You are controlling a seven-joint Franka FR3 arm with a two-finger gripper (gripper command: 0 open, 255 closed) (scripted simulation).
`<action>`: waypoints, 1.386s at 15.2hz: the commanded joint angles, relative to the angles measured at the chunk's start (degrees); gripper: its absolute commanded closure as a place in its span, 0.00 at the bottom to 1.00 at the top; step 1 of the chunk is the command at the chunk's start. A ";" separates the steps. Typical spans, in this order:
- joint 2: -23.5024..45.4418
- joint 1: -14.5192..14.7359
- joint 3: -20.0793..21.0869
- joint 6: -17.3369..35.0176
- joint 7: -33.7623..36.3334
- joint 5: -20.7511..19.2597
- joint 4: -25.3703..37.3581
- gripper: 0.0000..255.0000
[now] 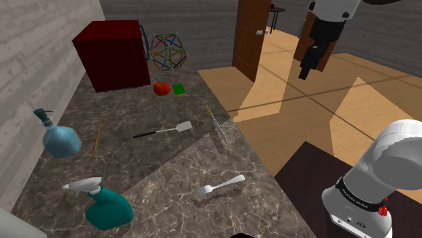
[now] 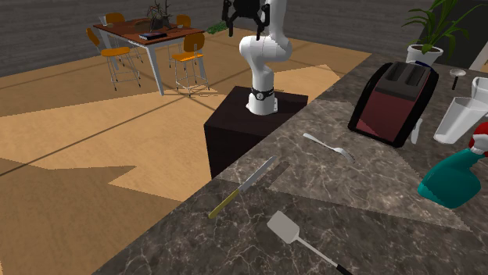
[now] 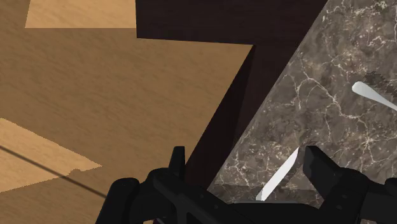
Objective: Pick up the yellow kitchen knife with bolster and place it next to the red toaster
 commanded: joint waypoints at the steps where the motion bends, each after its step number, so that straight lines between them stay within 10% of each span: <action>1: 0.00 0.00 0.00 0.00 0.00 0.00 0.00 0.00; 21: 38.06 -1.69 8.35 27.12 22.37 4.60 6.44 0.00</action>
